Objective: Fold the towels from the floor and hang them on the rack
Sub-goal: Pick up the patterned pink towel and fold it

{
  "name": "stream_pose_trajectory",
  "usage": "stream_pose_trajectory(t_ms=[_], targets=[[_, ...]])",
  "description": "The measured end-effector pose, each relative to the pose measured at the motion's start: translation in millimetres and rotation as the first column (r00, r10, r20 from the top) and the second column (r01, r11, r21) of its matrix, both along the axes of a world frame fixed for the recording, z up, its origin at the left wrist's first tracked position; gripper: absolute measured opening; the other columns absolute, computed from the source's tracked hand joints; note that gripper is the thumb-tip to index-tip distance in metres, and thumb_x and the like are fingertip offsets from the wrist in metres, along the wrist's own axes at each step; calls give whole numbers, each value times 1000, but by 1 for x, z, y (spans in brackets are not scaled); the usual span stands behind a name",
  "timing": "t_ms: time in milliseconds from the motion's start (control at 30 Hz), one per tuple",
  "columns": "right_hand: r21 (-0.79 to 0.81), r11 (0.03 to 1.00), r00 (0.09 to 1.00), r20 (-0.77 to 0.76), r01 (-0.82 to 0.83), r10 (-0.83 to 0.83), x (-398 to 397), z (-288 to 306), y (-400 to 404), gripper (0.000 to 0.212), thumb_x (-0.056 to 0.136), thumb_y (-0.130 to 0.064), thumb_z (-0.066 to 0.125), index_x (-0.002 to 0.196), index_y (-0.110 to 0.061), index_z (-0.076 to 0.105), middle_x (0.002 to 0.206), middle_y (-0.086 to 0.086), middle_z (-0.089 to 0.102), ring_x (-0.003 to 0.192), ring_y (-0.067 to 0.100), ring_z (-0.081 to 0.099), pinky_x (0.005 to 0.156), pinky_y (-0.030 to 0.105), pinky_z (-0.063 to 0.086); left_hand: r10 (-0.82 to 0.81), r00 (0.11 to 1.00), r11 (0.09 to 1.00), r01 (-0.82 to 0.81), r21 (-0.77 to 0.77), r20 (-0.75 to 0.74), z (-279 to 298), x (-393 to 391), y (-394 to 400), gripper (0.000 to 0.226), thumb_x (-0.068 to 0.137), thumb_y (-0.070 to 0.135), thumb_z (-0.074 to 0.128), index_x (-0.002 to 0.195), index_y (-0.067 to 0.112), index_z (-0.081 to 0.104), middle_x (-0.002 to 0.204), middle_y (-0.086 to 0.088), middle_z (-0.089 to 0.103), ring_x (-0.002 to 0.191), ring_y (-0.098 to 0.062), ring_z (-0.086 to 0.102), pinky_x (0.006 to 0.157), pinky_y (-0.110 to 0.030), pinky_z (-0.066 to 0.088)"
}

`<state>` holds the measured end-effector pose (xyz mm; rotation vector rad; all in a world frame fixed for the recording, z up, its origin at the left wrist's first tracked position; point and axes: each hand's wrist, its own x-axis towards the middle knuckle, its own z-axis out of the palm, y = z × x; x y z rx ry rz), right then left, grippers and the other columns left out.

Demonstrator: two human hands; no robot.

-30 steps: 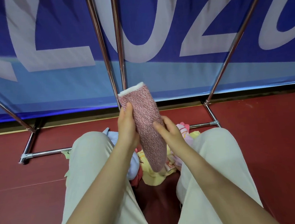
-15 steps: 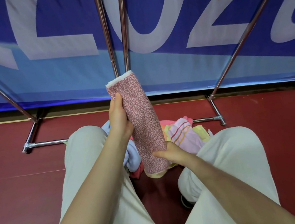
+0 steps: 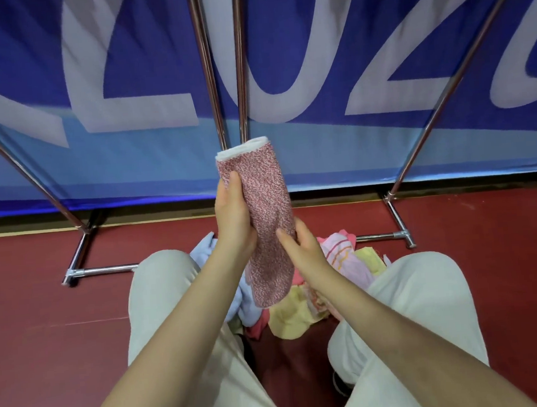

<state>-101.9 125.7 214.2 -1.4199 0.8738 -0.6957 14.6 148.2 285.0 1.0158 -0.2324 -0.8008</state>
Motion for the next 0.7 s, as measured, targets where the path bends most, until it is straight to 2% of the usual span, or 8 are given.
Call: stream_pose_trajectory(t_ms=[67,133,200,300,400,467,567,700], targets=[[-39,998,998,33,52,-51,13,23,-11,25,98,-6,46,117,-21,52,101,-17,59,90,-12,54,82,13,43,13,1000,999,-12,-38,14,23,7,-10,20,104,27,40,103,21,59,100,-5,67,93,-20,64,92,-43,50],[-55,993,992,65,109,-105,23,43,-22,23,98,-2,42,114,-15,54,98,-9,61,84,-9,55,76,12,43,17,999,997,-14,-72,37,45,14,-18,19,104,25,40,101,20,59,95,-3,67,87,-16,64,85,-39,52],[-80,986,987,75,146,-140,31,61,-32,23,98,-1,40,112,-12,54,102,-1,61,90,3,57,77,13,43,-12,997,995,19,-93,71,65,23,-24,15,103,21,44,105,17,58,94,-4,67,83,-14,65,78,-34,53],[-137,977,986,70,161,-153,40,92,-48,23,97,-5,41,113,-11,57,106,1,63,98,12,56,82,24,43,-101,990,988,112,-110,102,96,39,-29,23,97,16,54,118,8,59,98,-7,70,83,-15,68,74,-29,57],[-241,961,990,60,135,-124,46,128,-62,15,96,-9,46,92,-14,59,83,-6,61,76,2,53,70,23,42,-139,984,987,146,-60,110,128,59,-32,29,93,19,61,118,3,62,98,-8,72,84,-17,69,72,-28,57],[-309,946,994,55,102,-89,51,150,-70,17,97,-19,51,82,-16,58,73,-5,60,67,-1,50,68,25,41,-79,991,995,84,-44,104,148,72,-35,31,93,22,61,117,2,62,98,-9,72,83,-16,69,69,-27,56],[-357,932,998,24,61,-56,61,178,-74,25,94,-32,57,90,-9,65,87,10,70,76,6,57,69,21,44,26,990,997,-16,-70,140,178,88,-38,24,97,24,56,112,6,62,94,-5,70,79,-12,68,62,-24,54],[-330,943,999,-18,-33,29,81,212,-71,25,90,-30,64,90,-6,69,79,0,69,70,6,59,57,10,43,101,976,991,-83,-100,192,209,102,-33,16,99,26,53,101,14,63,92,-2,68,82,-13,65,68,-28,54]])
